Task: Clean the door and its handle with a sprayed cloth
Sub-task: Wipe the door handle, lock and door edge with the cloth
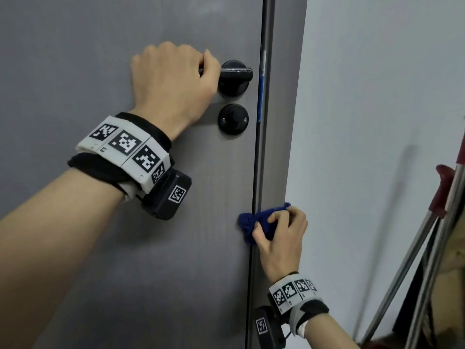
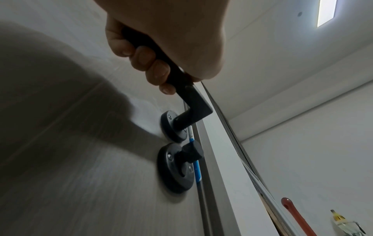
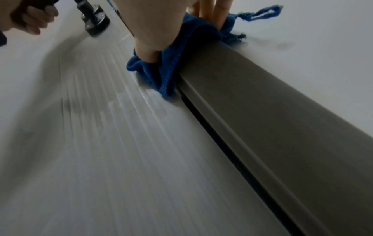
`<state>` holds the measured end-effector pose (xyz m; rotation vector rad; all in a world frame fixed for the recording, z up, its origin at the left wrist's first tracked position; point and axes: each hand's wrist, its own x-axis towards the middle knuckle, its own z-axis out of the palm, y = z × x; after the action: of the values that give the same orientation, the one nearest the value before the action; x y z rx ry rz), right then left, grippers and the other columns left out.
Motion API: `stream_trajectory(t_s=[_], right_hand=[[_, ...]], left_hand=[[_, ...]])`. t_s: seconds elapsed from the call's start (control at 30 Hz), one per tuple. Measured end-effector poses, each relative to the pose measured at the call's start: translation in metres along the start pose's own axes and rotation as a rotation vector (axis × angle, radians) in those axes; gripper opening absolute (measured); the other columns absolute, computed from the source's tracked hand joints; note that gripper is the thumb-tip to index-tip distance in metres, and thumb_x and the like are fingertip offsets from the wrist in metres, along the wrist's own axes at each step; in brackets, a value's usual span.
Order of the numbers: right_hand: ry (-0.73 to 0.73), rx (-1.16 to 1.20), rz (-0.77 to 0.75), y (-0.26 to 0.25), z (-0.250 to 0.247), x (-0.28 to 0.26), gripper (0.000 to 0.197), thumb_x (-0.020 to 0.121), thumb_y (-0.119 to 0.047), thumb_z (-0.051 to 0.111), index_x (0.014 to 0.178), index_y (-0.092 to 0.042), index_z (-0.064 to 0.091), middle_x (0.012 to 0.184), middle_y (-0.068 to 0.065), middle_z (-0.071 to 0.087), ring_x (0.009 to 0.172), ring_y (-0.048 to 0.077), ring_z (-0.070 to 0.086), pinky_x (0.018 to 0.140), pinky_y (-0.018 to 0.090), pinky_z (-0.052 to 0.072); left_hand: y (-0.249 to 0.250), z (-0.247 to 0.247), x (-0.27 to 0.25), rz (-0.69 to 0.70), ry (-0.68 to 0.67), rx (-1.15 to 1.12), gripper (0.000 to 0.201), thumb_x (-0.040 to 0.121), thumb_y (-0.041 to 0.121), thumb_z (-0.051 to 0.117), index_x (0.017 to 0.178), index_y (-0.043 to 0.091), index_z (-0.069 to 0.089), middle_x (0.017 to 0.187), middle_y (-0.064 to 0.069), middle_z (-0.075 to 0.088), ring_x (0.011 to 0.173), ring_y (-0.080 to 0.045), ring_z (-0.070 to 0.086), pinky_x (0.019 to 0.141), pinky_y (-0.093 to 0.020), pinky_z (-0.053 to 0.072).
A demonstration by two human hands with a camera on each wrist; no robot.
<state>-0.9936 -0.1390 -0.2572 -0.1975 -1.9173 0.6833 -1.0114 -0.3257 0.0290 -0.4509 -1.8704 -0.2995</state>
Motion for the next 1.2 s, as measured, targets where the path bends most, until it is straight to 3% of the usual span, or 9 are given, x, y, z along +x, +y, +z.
stream_trajectory(t_s=[0.17,0.37,0.43,0.57,0.67,0.83,0.97,1.1,1.2], right_hand=[[0.054,0.07,0.02,-0.006,-0.002,0.008,0.027,0.082,-0.028,0.075,0.091,-0.018,0.051,0.117,-0.008,0.034,0.111,0.009,0.033,0.081,0.024,0.035],[0.138,0.102,-0.038,-0.029,-0.007,0.049,0.028,0.084,-0.028,0.073,0.094,-0.014,0.051,0.121,0.006,0.041,0.113,0.018,0.037,0.091,0.029,0.038],[0.151,0.094,-0.067,-0.04,-0.011,0.071,0.028,0.086,-0.03,0.071,0.094,-0.013,0.051,0.12,0.006,0.041,0.112,0.021,0.039,0.091,0.028,0.037],[0.208,0.21,-0.112,-0.061,-0.032,0.104,0.021,0.089,-0.027,0.07,0.094,-0.014,0.055,0.117,0.0,0.042,0.11,0.018,0.043,0.087,0.017,0.034],[0.291,0.358,-0.216,-0.075,-0.053,0.1,0.017,0.088,-0.011,0.069,0.094,-0.011,0.053,0.112,0.002,0.05,0.104,0.019,0.049,0.085,0.03,0.044],[0.039,0.551,-0.164,-0.075,-0.058,0.051,0.021,0.088,0.002,0.068,0.092,-0.011,0.052,0.103,-0.001,0.057,0.088,0.015,0.058,0.075,0.019,0.044],[-0.16,0.621,-0.036,-0.048,-0.044,0.025,0.021,0.091,-0.004,0.068,0.094,-0.018,0.052,0.101,-0.008,0.062,0.082,0.018,0.062,0.07,0.029,0.049],[-0.166,0.63,-0.062,-0.041,-0.03,0.026,0.025,0.09,-0.006,0.068,0.09,-0.023,0.05,0.098,-0.008,0.063,0.082,0.022,0.063,0.07,0.035,0.053],[-0.114,0.648,-0.102,-0.041,-0.021,0.036,0.026,0.087,-0.009,0.067,0.088,-0.028,0.05,0.097,-0.008,0.063,0.082,0.021,0.063,0.07,0.03,0.052]], left_hand=[[0.0,-0.001,0.002,-0.021,-0.018,0.014,0.044,0.1,0.041,0.027,0.076,0.01,0.046,0.076,-0.018,0.043,0.073,-0.035,0.038,0.066,-0.042,0.026],[0.001,-0.002,0.002,-0.029,-0.015,0.01,0.039,0.1,0.041,0.029,0.076,0.016,0.046,0.077,-0.018,0.043,0.074,-0.036,0.037,0.066,-0.042,0.025],[0.0,-0.001,0.001,-0.027,-0.008,0.004,0.041,0.099,0.041,0.029,0.074,0.014,0.046,0.074,-0.017,0.043,0.073,-0.036,0.038,0.065,-0.042,0.025],[-0.001,-0.001,0.0,-0.012,0.004,-0.006,0.046,0.099,0.041,0.028,0.069,0.01,0.045,0.06,-0.012,0.037,0.065,-0.035,0.041,0.062,-0.041,0.026],[-0.002,-0.002,-0.001,-0.012,0.002,-0.04,0.045,0.1,0.04,0.031,0.065,0.013,0.043,0.061,-0.012,0.04,0.064,-0.035,0.041,0.061,-0.039,0.027],[-0.001,-0.004,-0.004,-0.013,0.004,-0.063,0.048,0.101,0.039,0.032,0.06,0.015,0.041,0.054,-0.006,0.033,0.061,-0.035,0.042,0.06,-0.037,0.027],[-0.003,-0.004,-0.004,0.004,-0.005,-0.051,0.049,0.102,0.039,0.031,0.062,0.012,0.044,0.052,-0.005,0.031,0.059,-0.035,0.039,0.058,-0.036,0.023],[-0.003,-0.001,-0.004,0.007,0.047,-0.031,0.052,0.1,0.04,0.03,0.059,0.009,0.036,0.051,-0.007,0.031,0.051,-0.03,0.028,0.055,-0.034,0.016],[0.0,0.002,-0.008,-0.031,0.065,-0.053,0.053,0.099,0.04,0.031,0.056,0.009,0.026,0.05,-0.007,0.026,0.049,-0.03,0.026,0.053,-0.037,0.008]])
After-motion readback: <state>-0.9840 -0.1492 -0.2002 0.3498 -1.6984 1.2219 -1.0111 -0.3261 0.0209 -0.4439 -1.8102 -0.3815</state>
